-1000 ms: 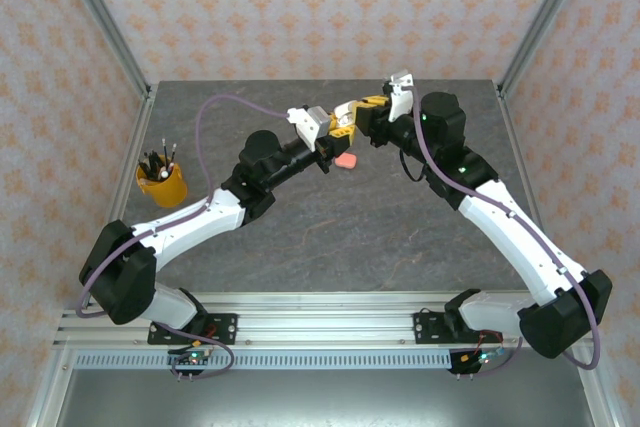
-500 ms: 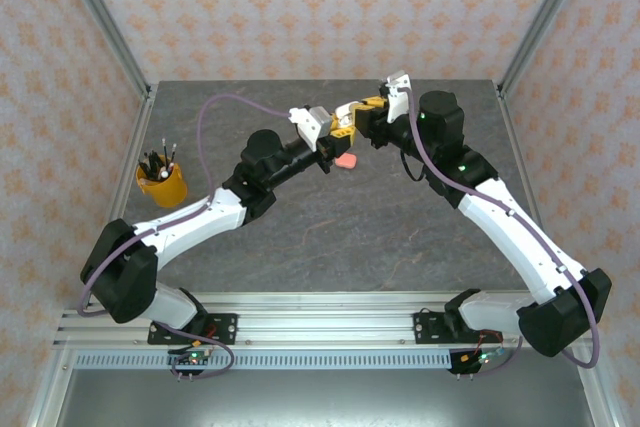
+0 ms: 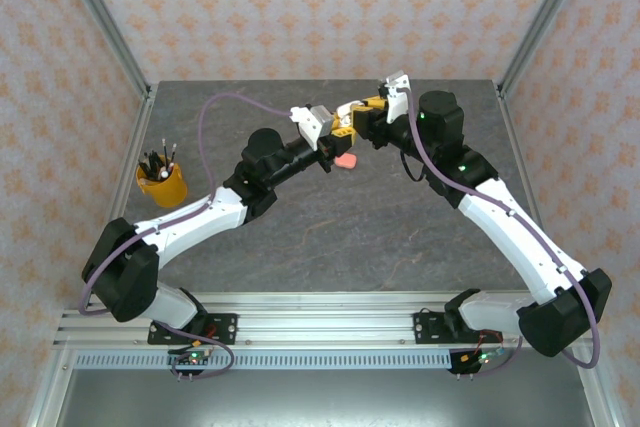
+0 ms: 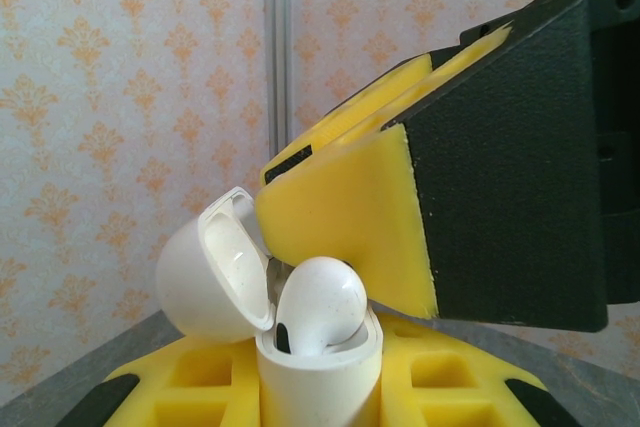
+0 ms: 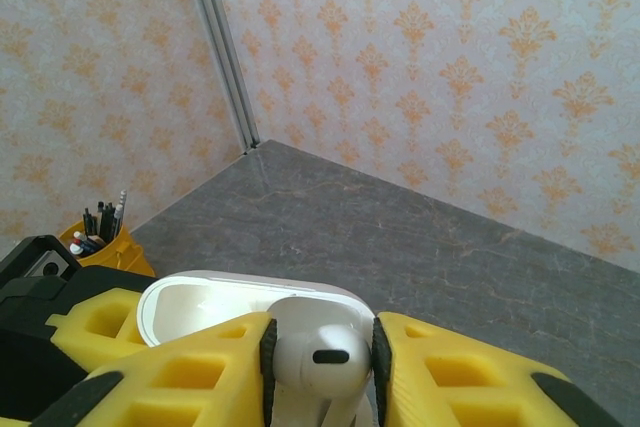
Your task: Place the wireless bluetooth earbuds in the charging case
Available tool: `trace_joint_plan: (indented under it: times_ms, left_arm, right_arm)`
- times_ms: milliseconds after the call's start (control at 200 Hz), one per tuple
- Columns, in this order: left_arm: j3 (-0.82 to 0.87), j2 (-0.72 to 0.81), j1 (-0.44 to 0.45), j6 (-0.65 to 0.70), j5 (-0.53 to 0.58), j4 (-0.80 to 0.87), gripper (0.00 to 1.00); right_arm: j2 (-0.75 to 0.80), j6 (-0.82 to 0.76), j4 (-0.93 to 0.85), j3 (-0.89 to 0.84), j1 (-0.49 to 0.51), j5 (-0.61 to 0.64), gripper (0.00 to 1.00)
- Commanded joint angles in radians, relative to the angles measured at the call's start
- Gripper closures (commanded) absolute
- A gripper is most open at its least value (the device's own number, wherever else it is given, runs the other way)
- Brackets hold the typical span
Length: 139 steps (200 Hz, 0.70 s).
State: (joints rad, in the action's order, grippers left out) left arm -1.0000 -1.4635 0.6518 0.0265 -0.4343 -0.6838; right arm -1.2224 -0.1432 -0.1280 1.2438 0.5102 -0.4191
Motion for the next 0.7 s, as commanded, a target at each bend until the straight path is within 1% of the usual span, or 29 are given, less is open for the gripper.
trace_joint_plan:
  times_ms: [0,415,565,691]
  left_arm:
    - [-0.037,-0.013,-0.009,0.002,-0.001,-0.034,1.0]
    - [-0.031,-0.017,-0.009,-0.002,-0.001,-0.037,1.0]
    - [-0.028,-0.018,-0.009,-0.003,-0.004,-0.041,1.0]
    - [-0.021,-0.018,-0.009,-0.003,-0.006,-0.043,1.0]
  right_arm:
    - [0.029,0.0,-0.012,0.039,0.013,0.004,0.67]
    - [0.034,0.0,0.0,0.051,0.013,0.063,0.63]
    - [0.047,0.015,0.024,0.046,0.011,0.111,0.6]
    - [0.07,0.065,0.039,0.068,-0.003,0.166,0.56]
